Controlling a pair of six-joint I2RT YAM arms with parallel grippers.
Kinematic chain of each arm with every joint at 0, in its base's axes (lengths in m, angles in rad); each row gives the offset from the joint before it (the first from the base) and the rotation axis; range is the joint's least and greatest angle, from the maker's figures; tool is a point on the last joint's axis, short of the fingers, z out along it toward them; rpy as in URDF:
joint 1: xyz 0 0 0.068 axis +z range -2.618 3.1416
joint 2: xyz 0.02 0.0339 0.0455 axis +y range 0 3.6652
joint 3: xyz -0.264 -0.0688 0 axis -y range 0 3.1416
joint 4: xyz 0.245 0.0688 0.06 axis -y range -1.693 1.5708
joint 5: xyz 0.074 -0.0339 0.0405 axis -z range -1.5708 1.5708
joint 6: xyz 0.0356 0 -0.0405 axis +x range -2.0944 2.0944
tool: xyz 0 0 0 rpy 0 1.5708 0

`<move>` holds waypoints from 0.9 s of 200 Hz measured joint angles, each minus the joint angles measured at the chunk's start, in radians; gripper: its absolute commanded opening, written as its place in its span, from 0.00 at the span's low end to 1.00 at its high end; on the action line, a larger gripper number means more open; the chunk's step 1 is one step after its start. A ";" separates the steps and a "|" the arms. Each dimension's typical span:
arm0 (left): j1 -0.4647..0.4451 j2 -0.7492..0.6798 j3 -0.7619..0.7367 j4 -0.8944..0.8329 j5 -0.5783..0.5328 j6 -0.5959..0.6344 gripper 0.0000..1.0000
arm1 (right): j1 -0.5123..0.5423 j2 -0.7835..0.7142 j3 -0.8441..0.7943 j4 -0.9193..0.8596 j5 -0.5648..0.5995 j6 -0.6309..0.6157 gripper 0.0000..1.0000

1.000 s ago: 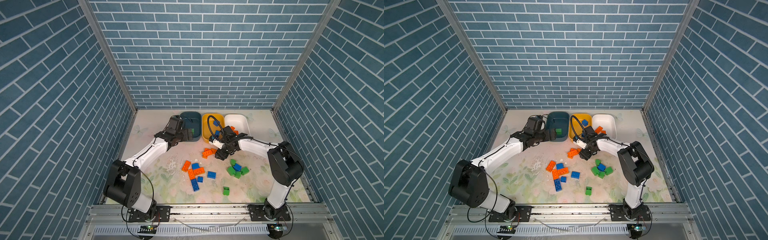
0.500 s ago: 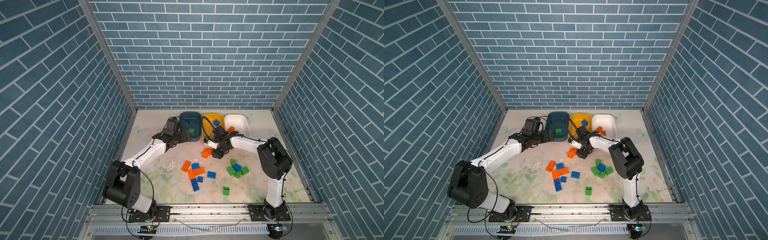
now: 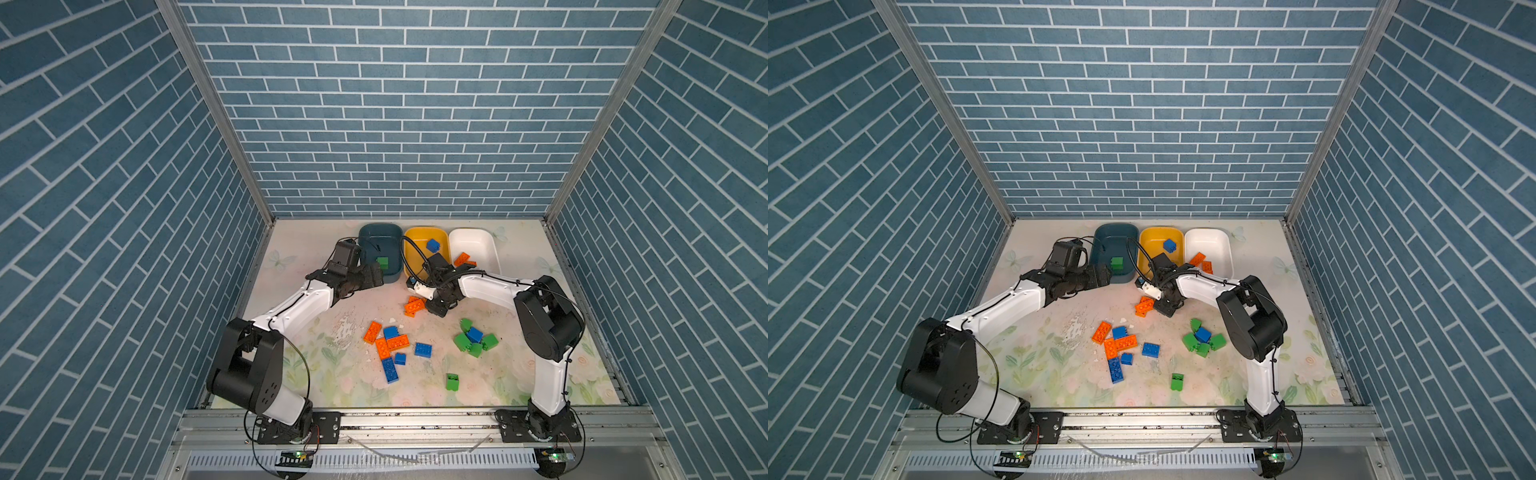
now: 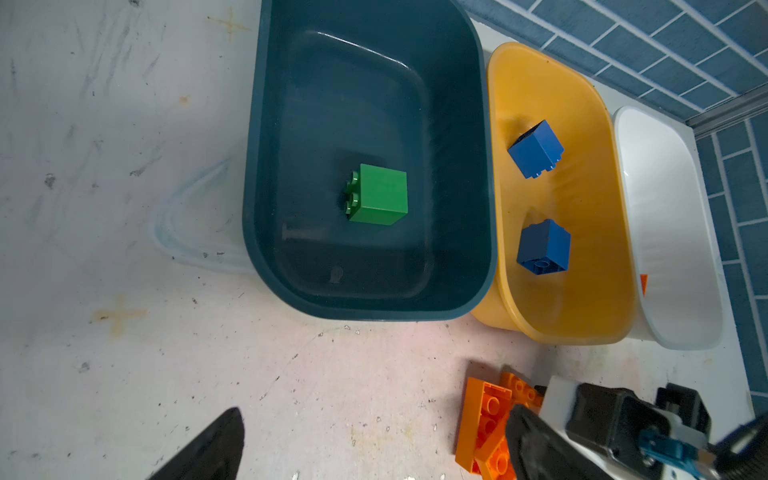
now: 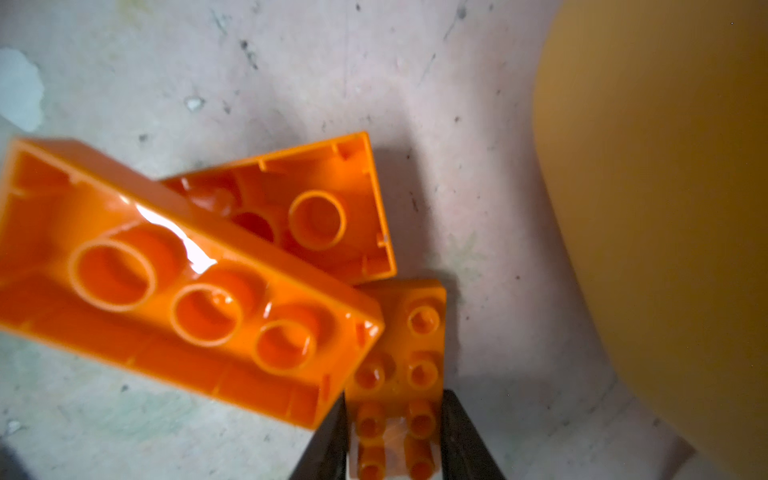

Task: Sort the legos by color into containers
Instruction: 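Carry the small orange brick into the white bin while the left returns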

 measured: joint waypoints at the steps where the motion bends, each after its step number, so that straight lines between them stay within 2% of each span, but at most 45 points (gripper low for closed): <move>1: 0.000 0.000 0.000 0.000 0.000 0.000 0.99 | 0.000 -0.001 -0.002 0.000 0.000 0.000 0.31; 57: -0.001 -0.013 -0.029 0.015 -0.006 0.008 0.99 | 0.000 -0.159 -0.122 -0.029 0.038 -0.001 0.30; 97: -0.015 -0.056 -0.078 0.013 -0.034 0.009 0.99 | -0.021 -0.325 -0.198 0.045 0.040 0.000 0.29; 134: -0.063 -0.072 -0.081 -0.023 -0.080 0.016 0.99 | -0.122 -0.447 -0.289 0.217 0.010 0.047 0.28; 180: -0.118 -0.072 -0.076 -0.096 -0.122 0.018 0.99 | -0.254 -0.470 -0.331 0.405 -0.005 0.158 0.28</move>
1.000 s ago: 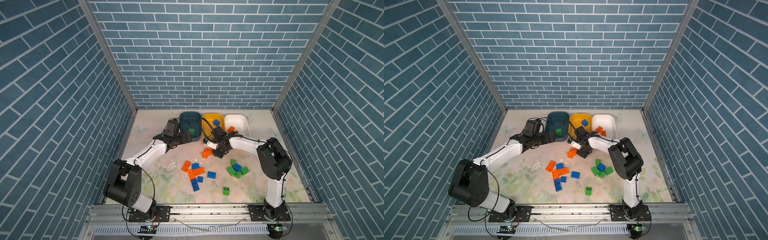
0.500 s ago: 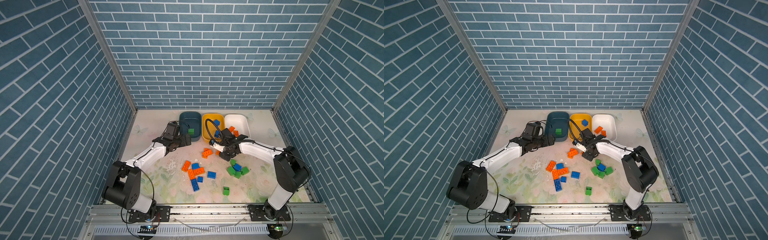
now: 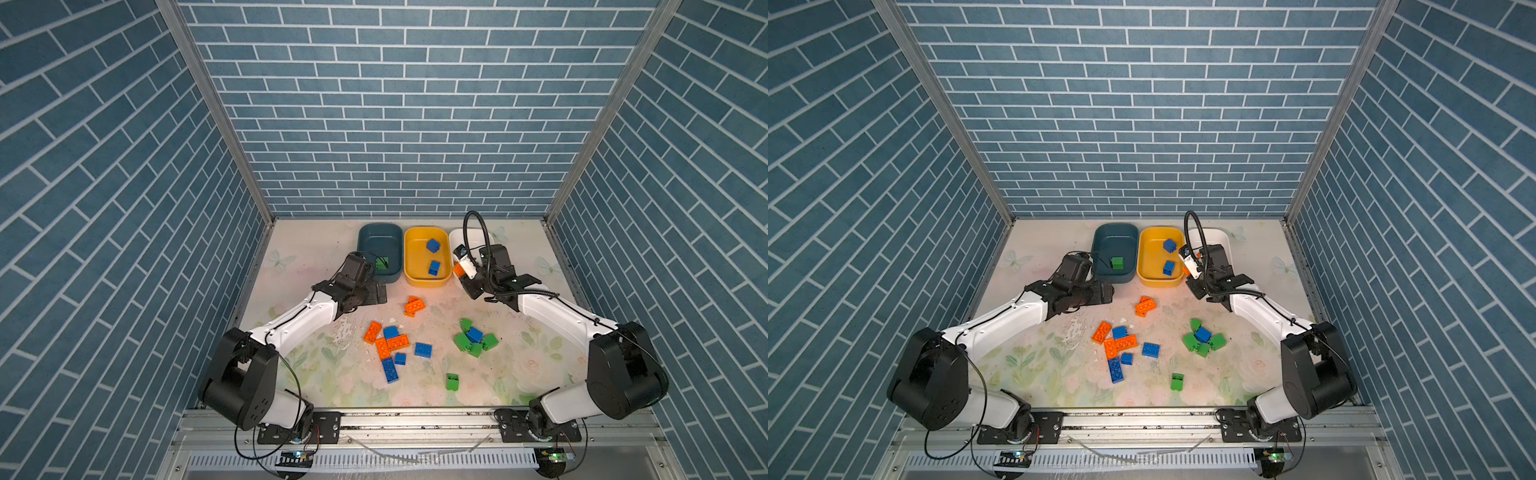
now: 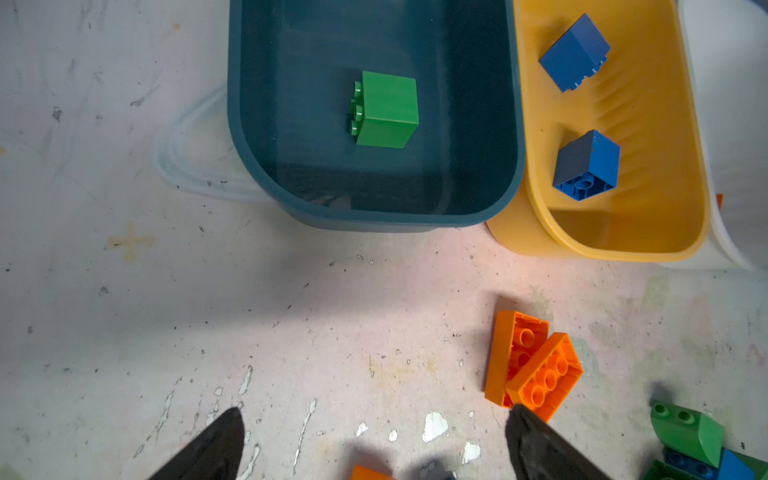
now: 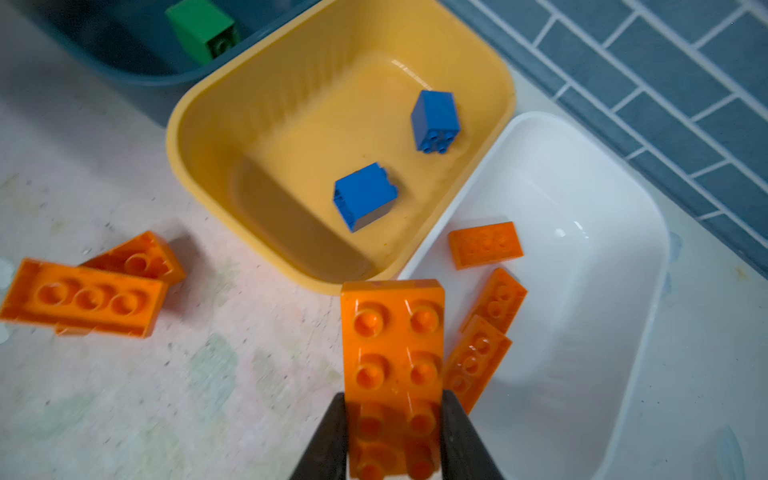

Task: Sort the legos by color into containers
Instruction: 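Carry the small orange brick into the white bin while the left returns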

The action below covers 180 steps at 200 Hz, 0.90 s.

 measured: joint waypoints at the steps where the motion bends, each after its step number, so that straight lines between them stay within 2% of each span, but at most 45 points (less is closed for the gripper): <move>1: -0.001 0.000 0.000 -0.001 -0.001 0.000 0.99 | -0.002 0.000 0.000 0.002 0.000 0.002 0.28; 37: -0.029 0.000 0.017 -0.070 -0.029 0.000 0.99 | -0.052 0.036 0.002 0.092 0.013 0.111 0.29; 72: -0.054 -0.008 0.031 -0.154 -0.013 -0.037 0.99 | -0.093 0.126 0.032 0.101 0.045 0.214 0.31; 92: -0.071 -0.008 0.034 -0.198 0.019 -0.076 0.99 | -0.117 0.215 0.108 0.092 0.068 0.270 0.32; 123: -0.154 -0.004 0.050 -0.275 0.024 -0.123 0.99 | -0.143 0.363 0.272 0.064 0.114 0.332 0.35; 159: -0.206 0.039 0.055 -0.304 0.024 -0.167 0.99 | -0.155 0.515 0.473 -0.016 0.182 0.351 0.45; 180: -0.228 0.072 0.064 -0.319 0.020 -0.182 0.98 | -0.154 0.542 0.521 -0.041 0.190 0.351 0.52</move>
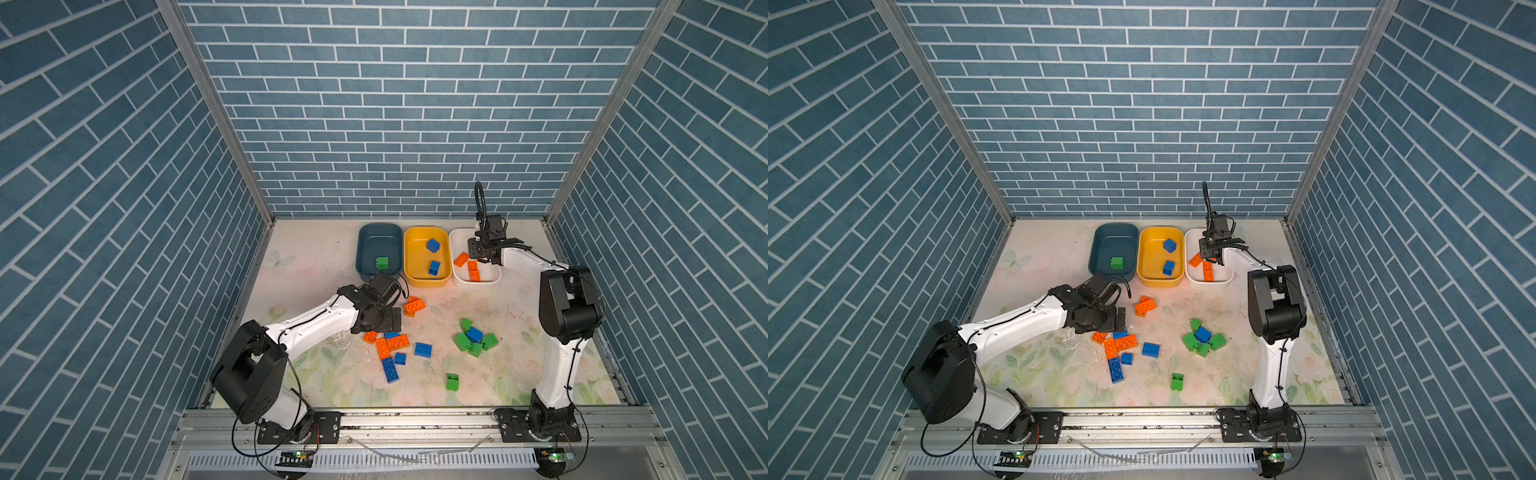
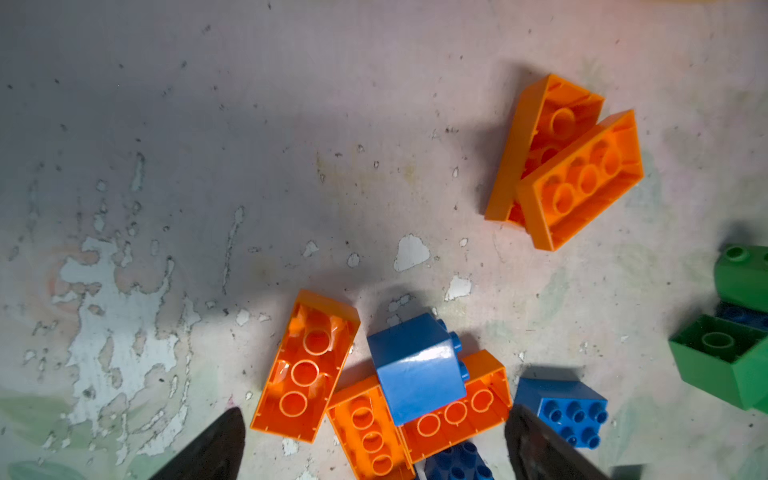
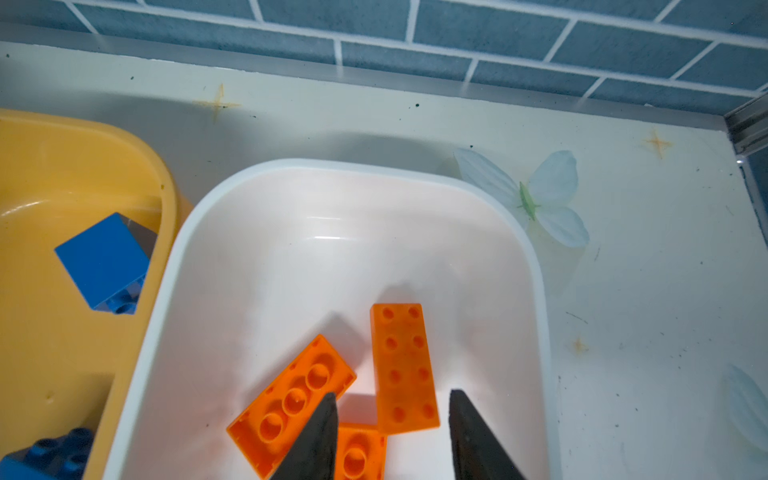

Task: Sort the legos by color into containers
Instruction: 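Carry the small orange brick into the white bin while the left returns, then grasp a blue brick in the pile with the left gripper while the right withdraws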

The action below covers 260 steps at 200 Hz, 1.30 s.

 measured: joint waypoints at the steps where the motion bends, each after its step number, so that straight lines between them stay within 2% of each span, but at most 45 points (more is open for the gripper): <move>1: -0.001 0.001 0.000 0.000 0.000 -0.002 0.98 | 0.000 0.000 0.002 -0.002 0.000 0.000 0.52; 41: -0.039 0.042 0.021 -0.003 -0.003 -0.034 0.90 | 0.016 -0.028 0.022 -0.059 0.004 0.008 0.70; 55: -0.045 0.062 0.033 -0.005 -0.004 -0.038 0.81 | 0.033 -0.070 0.005 -0.061 0.000 0.009 0.74; 60: -0.046 0.069 0.038 -0.006 -0.005 -0.038 0.78 | 0.039 -0.089 -0.006 -0.060 -0.002 0.010 0.82; 65: -0.047 0.074 0.041 -0.007 -0.006 -0.039 0.76 | 0.047 -0.113 -0.021 -0.058 -0.002 0.009 0.96; 69: -0.047 0.077 0.043 -0.006 -0.007 -0.045 0.75 | 0.053 -0.132 -0.032 -0.058 -0.002 0.013 0.99; 125: -0.070 0.124 0.071 -0.021 -0.025 -0.072 0.61 | 0.101 -0.404 -0.270 0.032 0.079 0.089 0.99; 179: -0.074 0.168 0.084 -0.022 -0.029 -0.084 0.60 | 0.093 -0.520 -0.351 -0.014 0.175 0.203 0.99; 260: -0.074 0.264 0.138 -0.021 -0.024 -0.078 0.62 | 0.093 -0.591 -0.467 -0.018 0.162 0.272 0.98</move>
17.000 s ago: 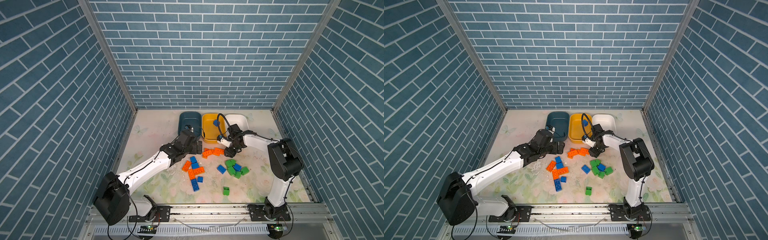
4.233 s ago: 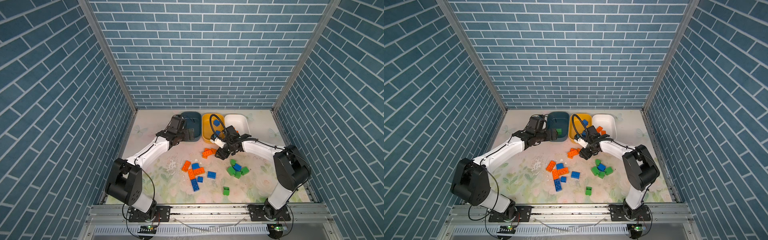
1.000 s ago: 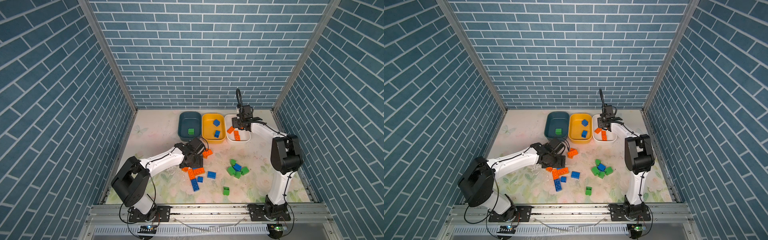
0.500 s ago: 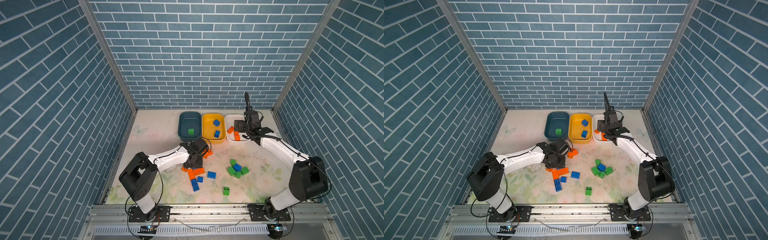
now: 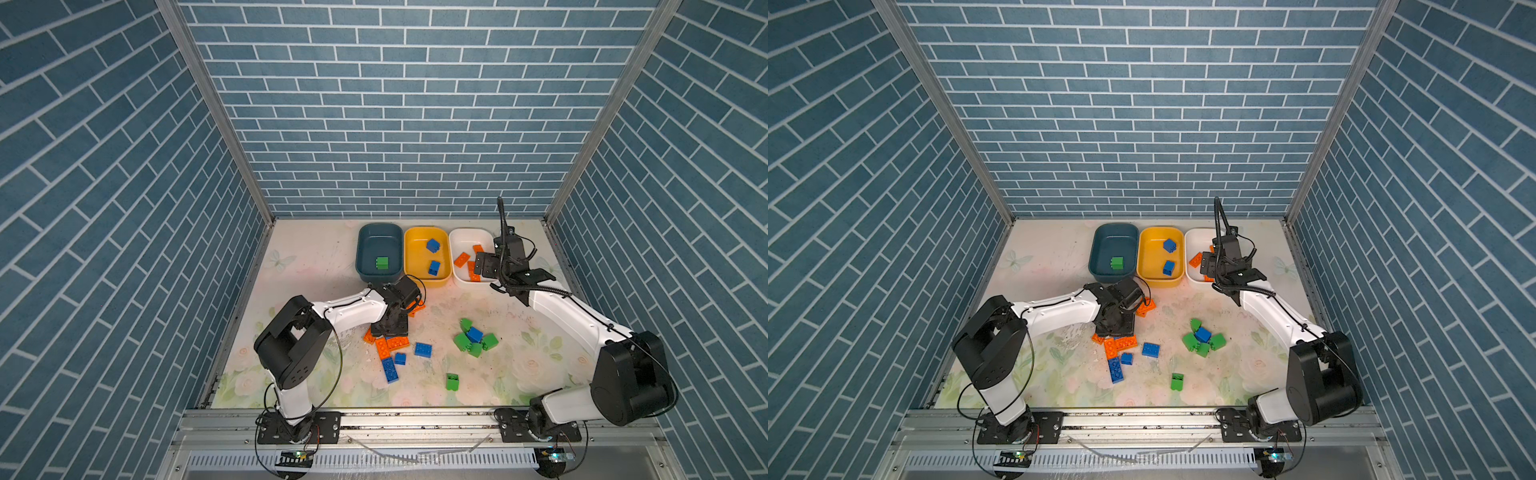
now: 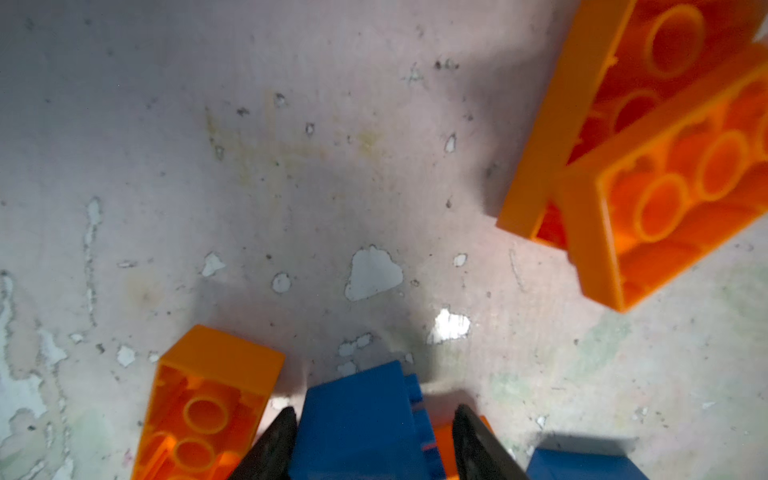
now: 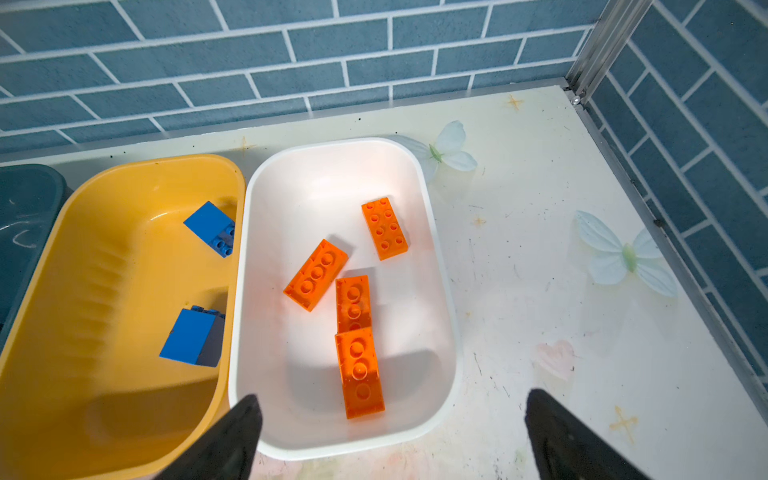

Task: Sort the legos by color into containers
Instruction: 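Grasp a blue brick in the pile with the left gripper while the right withdraws, then carry the blue brick into the yellow bin and release it with the left gripper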

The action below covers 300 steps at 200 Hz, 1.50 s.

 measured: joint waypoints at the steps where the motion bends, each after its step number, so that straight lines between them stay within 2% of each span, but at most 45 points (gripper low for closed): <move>1: 0.000 0.002 0.002 0.000 0.000 0.000 0.62 | 0.000 0.000 0.000 0.000 0.000 0.000 0.99; 63: 0.000 0.047 0.018 0.012 0.008 0.017 0.59 | 0.000 -0.027 0.000 0.006 -0.017 0.000 0.98; 108: 0.000 0.050 0.020 0.019 0.010 0.022 0.41 | 0.000 -0.072 -0.032 0.008 -0.034 0.000 0.99; 140: 0.000 0.049 0.020 0.035 0.010 0.034 0.35 | -0.007 -0.097 -0.072 0.037 -0.037 0.009 0.99; 173: -0.001 0.018 0.003 0.049 -0.010 0.046 0.33 | -0.026 -0.137 -0.122 0.076 -0.049 0.034 0.99; 212: -0.001 -0.083 0.011 0.030 -0.068 0.091 0.30 | -0.033 -0.148 -0.124 0.105 -0.057 0.059 0.98; 260: -0.001 -0.092 0.216 -0.043 -0.138 0.180 0.30 | -0.033 -0.148 -0.124 0.103 -0.080 0.062 0.97; 300: 0.002 0.018 0.469 -0.031 -0.168 0.265 0.30 | -0.033 -0.147 -0.123 0.100 -0.085 0.071 0.96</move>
